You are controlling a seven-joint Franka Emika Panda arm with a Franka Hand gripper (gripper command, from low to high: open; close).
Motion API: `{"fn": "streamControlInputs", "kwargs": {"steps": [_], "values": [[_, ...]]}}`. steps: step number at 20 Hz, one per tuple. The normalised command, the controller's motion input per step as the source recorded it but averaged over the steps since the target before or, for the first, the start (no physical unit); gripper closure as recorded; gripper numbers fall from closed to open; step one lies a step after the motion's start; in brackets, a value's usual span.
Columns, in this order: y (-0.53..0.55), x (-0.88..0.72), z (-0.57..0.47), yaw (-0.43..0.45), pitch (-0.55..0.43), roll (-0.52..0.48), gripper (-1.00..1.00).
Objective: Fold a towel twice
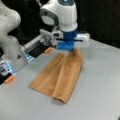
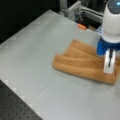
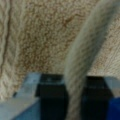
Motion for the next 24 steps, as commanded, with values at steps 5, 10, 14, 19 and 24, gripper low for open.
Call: {"fn": "streamControlInputs", "kwargs": {"steps": [5,10,14,19,24], "values": [[-0.04,-0.38,-0.04,-0.045,0.01,0.125,1.0],[-0.01,-0.41,-0.06,-0.049,-0.029,0.135,1.0],[0.03,-0.44,-0.07,-0.067,-0.049,0.14,1.0],[0.08,-0.52,-0.08,-0.087,-0.065,0.145,1.0],[0.11,-0.58,-0.07,-0.09,-0.075,0.134,1.0]]}}
